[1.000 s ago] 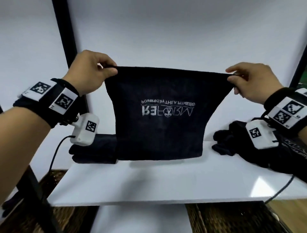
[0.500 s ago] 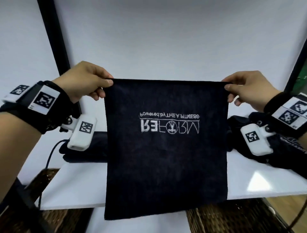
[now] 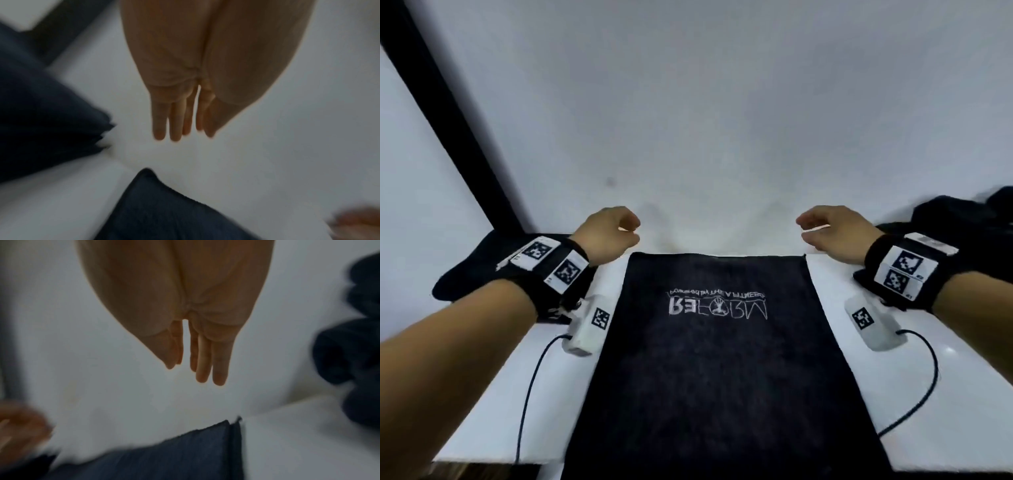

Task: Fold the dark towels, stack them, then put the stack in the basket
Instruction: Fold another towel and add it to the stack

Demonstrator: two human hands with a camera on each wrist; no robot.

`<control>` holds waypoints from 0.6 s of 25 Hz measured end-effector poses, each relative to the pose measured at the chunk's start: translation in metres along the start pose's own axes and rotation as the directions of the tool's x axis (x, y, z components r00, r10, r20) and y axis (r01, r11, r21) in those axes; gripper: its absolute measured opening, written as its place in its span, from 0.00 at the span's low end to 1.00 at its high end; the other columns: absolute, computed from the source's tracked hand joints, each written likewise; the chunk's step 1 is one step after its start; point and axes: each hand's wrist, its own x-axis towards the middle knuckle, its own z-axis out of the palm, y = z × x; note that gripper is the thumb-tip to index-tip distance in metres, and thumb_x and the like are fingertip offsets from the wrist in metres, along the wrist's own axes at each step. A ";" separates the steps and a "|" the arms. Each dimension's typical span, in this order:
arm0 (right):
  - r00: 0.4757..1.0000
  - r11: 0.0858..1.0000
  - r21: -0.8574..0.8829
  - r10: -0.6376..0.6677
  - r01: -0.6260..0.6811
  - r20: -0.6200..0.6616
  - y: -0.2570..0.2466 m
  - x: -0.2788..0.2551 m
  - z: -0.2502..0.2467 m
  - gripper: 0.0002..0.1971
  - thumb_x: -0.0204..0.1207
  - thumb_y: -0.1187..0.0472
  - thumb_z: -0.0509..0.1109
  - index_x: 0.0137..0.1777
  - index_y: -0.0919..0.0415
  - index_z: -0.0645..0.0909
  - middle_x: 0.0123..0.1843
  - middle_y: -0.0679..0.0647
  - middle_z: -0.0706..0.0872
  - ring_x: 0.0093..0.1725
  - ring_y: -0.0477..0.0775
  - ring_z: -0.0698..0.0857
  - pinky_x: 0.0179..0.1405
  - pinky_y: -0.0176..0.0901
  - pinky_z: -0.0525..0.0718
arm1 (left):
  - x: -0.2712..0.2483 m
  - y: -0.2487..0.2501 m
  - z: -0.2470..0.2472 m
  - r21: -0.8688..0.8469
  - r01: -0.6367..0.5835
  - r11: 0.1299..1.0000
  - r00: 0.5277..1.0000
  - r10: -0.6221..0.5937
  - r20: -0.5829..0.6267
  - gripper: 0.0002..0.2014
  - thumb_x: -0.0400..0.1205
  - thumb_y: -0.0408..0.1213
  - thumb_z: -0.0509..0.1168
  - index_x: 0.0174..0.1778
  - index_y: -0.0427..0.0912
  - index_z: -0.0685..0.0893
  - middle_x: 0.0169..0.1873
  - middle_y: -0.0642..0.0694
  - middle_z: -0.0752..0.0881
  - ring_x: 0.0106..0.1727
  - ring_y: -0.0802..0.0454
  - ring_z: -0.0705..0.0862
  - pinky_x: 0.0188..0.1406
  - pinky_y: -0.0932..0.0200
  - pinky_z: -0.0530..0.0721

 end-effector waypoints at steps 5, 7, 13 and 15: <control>0.823 0.777 -0.489 -0.062 0.395 0.565 0.000 -0.014 0.023 0.24 0.80 0.41 0.64 0.74 0.46 0.74 0.70 0.45 0.81 0.67 0.50 0.79 0.70 0.45 0.74 | -0.040 0.011 0.032 0.438 -0.394 0.808 0.799 0.067 0.597 0.37 0.77 0.53 0.71 0.80 0.49 0.65 0.78 0.53 0.69 0.75 0.56 0.71 0.73 0.63 0.68; 0.769 0.687 -0.581 0.049 0.437 0.637 0.003 -0.002 0.033 0.36 0.76 0.32 0.61 0.80 0.48 0.65 0.77 0.48 0.75 0.73 0.53 0.76 0.73 0.49 0.73 | -0.028 0.007 0.042 0.543 -0.375 0.752 0.756 -0.091 0.648 0.52 0.73 0.57 0.74 0.86 0.48 0.49 0.85 0.51 0.50 0.84 0.53 0.57 0.80 0.60 0.60; 0.765 0.605 -0.649 0.100 0.461 0.636 0.004 0.020 0.039 0.45 0.72 0.31 0.66 0.84 0.52 0.58 0.82 0.53 0.69 0.78 0.56 0.71 0.75 0.50 0.72 | 0.012 -0.001 0.056 0.611 -0.395 0.686 0.733 -0.167 0.660 0.56 0.72 0.56 0.75 0.85 0.48 0.42 0.85 0.48 0.42 0.85 0.49 0.52 0.82 0.54 0.58; 0.780 0.607 -0.656 0.092 0.449 0.619 0.005 0.021 0.043 0.46 0.72 0.32 0.67 0.84 0.53 0.56 0.83 0.55 0.66 0.79 0.57 0.69 0.76 0.51 0.70 | 0.015 -0.004 0.057 0.599 -0.377 0.706 0.745 -0.152 0.649 0.55 0.73 0.55 0.75 0.85 0.47 0.42 0.85 0.48 0.42 0.85 0.49 0.50 0.83 0.52 0.56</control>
